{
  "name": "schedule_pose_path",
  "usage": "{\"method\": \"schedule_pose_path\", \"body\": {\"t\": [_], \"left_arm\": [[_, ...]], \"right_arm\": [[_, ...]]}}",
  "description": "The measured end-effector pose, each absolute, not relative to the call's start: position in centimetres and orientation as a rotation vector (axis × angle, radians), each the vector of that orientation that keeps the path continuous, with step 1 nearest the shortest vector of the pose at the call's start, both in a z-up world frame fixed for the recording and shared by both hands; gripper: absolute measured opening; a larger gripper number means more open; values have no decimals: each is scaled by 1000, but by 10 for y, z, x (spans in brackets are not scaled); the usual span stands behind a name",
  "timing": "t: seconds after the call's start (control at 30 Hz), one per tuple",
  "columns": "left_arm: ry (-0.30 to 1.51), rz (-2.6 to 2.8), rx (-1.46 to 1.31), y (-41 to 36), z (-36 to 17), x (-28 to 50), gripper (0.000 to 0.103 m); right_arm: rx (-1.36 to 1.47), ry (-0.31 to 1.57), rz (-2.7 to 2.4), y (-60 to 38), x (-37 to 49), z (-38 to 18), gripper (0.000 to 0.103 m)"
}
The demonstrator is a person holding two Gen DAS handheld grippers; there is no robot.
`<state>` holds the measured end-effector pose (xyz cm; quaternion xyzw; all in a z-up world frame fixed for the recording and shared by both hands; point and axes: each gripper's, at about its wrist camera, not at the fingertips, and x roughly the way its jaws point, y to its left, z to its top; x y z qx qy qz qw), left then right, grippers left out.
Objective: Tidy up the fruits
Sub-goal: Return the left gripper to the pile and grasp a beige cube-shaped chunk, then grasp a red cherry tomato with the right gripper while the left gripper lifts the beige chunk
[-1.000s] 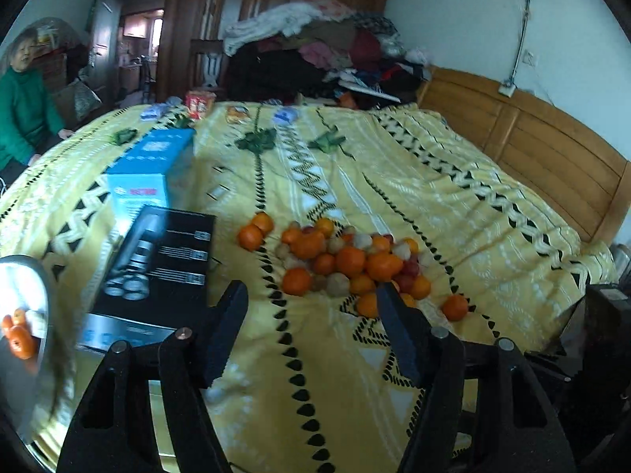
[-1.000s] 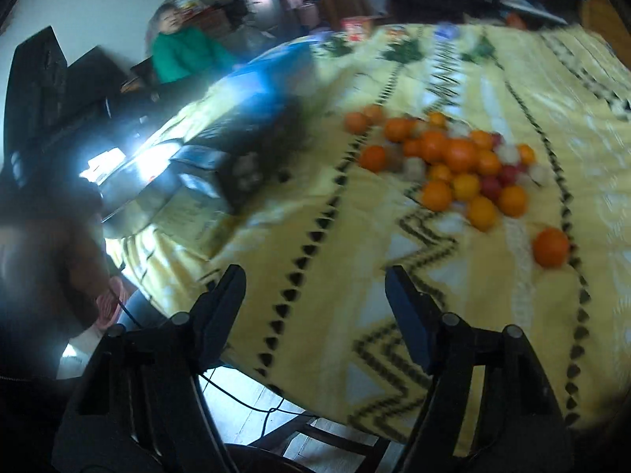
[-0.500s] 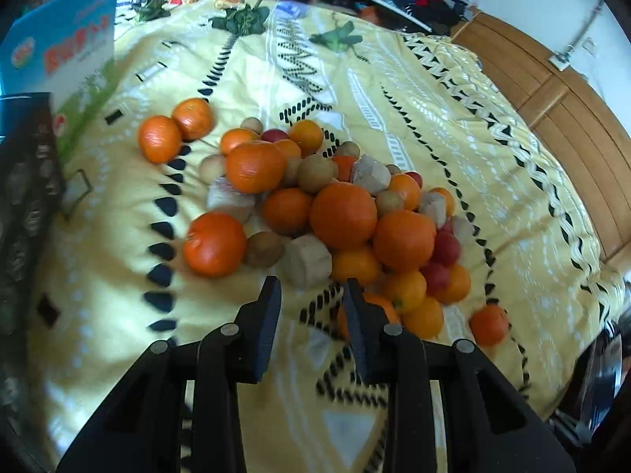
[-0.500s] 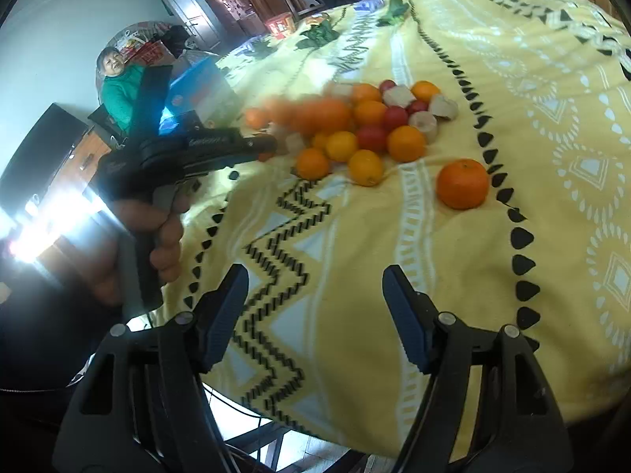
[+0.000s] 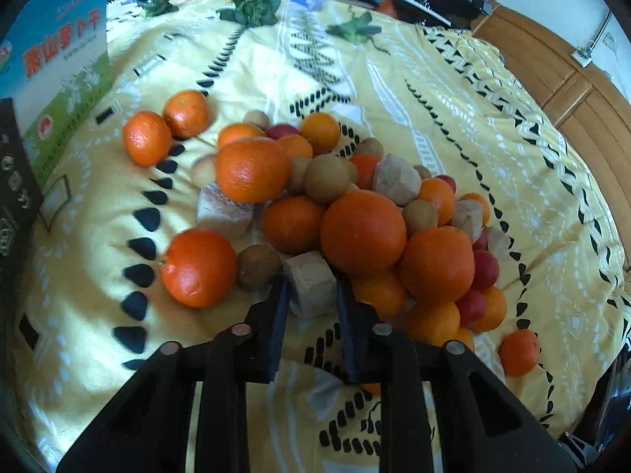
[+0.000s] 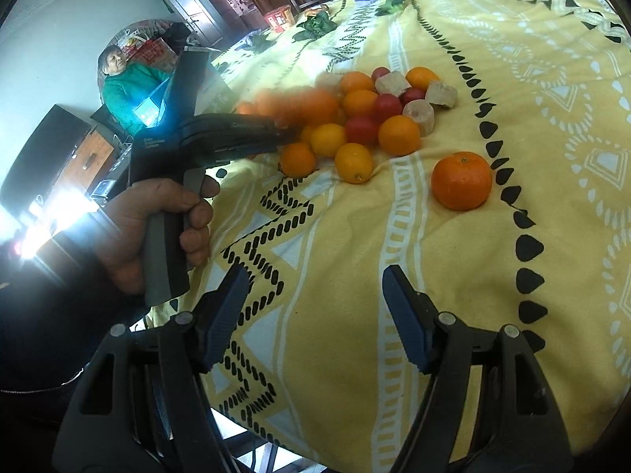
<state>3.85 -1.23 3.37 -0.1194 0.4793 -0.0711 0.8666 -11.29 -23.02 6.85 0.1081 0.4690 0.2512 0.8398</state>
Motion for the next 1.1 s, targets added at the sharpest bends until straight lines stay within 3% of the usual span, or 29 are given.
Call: {"method": "schedule_pose_path", "body": {"t": [0.17,0.4,0.8,1.1], "left_arm": [[951,-199,-225,7,63,-7,20],[986,-211,-214,32,56,-59,20],[984,-233,-227,34,34,-60,20],[980,-231,-237,34,36,-60,20]], "right_arm": [[223,978,546,-229,-111,74,49],[204,946,531,-228,-103,84,48],[221,953,401,-252,-21,94,50],[34,936,437,-217,26,81,48]]}}
